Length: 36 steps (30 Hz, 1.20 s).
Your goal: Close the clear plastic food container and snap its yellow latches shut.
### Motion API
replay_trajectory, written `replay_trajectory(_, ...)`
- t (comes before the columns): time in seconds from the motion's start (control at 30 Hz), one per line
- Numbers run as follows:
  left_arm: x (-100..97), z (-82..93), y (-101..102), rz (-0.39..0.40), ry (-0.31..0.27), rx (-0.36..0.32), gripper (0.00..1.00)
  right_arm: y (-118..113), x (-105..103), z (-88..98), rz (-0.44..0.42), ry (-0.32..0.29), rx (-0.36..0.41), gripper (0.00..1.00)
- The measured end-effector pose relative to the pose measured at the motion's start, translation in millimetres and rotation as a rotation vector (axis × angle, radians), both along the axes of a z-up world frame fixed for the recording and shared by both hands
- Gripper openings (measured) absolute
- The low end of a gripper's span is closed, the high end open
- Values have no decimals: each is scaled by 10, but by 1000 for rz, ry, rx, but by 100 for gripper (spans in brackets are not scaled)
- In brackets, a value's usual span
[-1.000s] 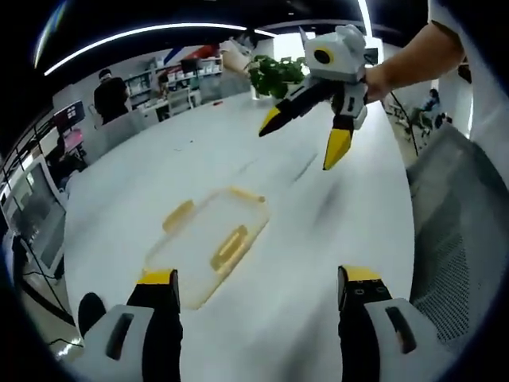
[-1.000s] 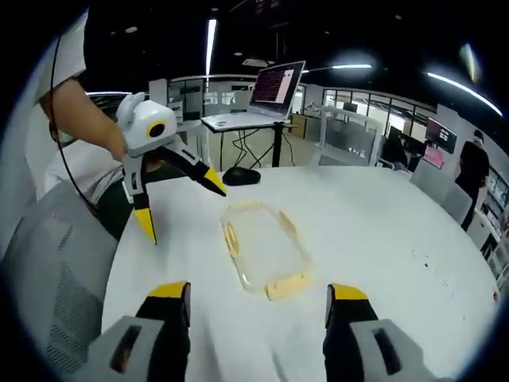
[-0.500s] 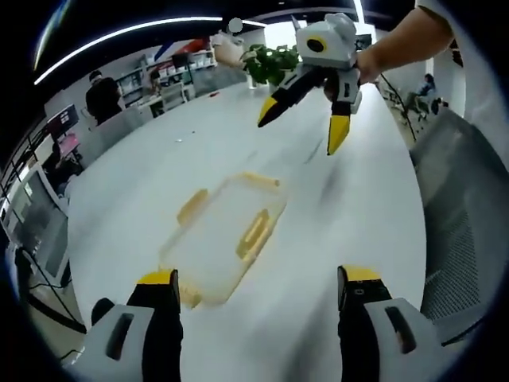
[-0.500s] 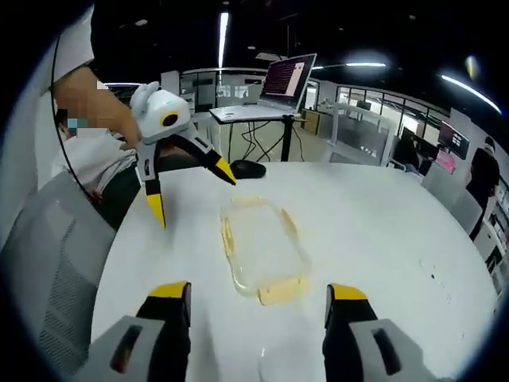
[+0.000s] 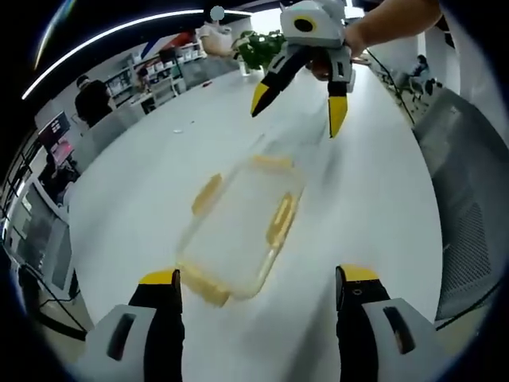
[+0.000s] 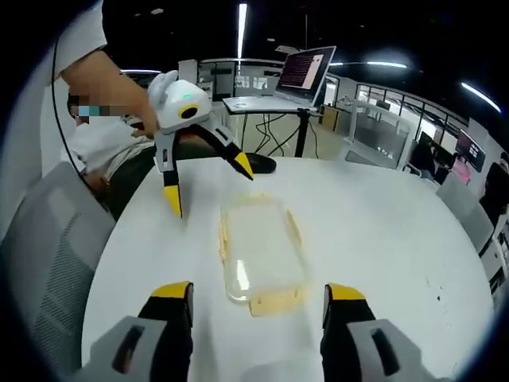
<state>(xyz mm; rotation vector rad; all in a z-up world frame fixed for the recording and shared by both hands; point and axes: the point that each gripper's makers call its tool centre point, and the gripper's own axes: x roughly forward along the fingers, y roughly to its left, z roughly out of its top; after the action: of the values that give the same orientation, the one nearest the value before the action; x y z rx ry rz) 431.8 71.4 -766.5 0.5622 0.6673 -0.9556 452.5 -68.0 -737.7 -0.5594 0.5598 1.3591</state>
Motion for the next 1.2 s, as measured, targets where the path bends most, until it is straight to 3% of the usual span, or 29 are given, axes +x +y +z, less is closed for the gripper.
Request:
replay_trajectory(0.3,137,-56,94,-39,6,45,76,51,16,-122,66,15,-68,64)
replay_trajectory(0.6,169,-139,123,-138,21,121,72,102,48,-227,109,6,-124,62)
replay_trajectory(0.97,286,-191,220,-217,-10,214,75,90,138,-329,95,23,-172,61)
replay_trajectory(1.2,341,-229,243,-263,7,245,73,67,150,-423,116,33,-222,59)
